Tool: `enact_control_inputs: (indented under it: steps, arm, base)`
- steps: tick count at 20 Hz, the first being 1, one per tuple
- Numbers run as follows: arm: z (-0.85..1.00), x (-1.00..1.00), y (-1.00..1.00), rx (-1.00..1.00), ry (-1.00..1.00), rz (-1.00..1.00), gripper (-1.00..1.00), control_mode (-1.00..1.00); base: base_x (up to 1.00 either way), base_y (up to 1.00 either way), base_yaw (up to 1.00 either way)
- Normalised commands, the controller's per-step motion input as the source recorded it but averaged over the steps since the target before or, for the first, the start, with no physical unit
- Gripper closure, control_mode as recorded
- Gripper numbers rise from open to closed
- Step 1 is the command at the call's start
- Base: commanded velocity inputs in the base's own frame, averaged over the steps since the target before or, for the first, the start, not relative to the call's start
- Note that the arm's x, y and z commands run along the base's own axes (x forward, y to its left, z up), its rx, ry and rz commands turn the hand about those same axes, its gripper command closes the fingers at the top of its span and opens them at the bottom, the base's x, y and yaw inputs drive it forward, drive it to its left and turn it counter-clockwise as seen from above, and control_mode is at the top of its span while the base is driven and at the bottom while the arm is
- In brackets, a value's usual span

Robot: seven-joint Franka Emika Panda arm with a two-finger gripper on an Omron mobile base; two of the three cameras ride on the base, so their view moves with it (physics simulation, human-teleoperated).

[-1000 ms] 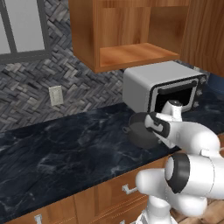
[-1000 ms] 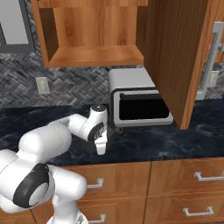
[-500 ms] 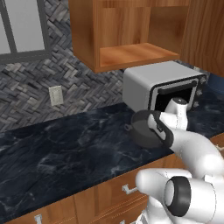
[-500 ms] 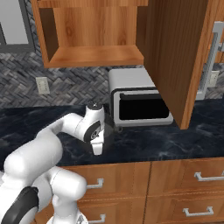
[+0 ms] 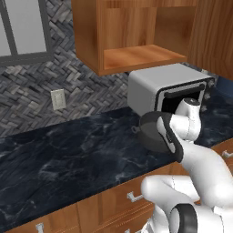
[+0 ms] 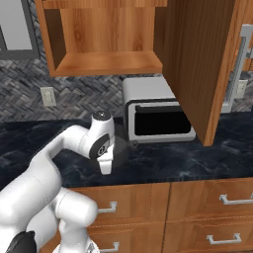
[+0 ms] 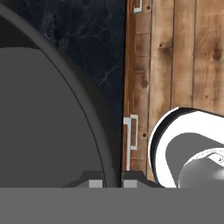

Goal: Pick the kettle from the cabinet and place it on a stove burner. Then pick the pot from the counter and place it on another stove burner. Finally, turn both burners on.

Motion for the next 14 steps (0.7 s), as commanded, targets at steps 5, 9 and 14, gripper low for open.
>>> enact_control_inputs:
  steps: [5, 9, 14]
  arm:
    - [0.33, -0.26, 0.00, 0.00, 0.00, -0.03, 1.00, -1.00]
    - [0.31, -0.30, 0.00, 0.00, 0.00, -0.03, 1.00, -1.00]
    - [0.28, -0.34, 0.00, 0.00, 0.00, -0.02, 1.00, -1.00]
  base:
    - [0.00, 0.00, 0.00]
    - [0.00, 0.00, 0.00]
    - [0.00, 0.00, 0.00]
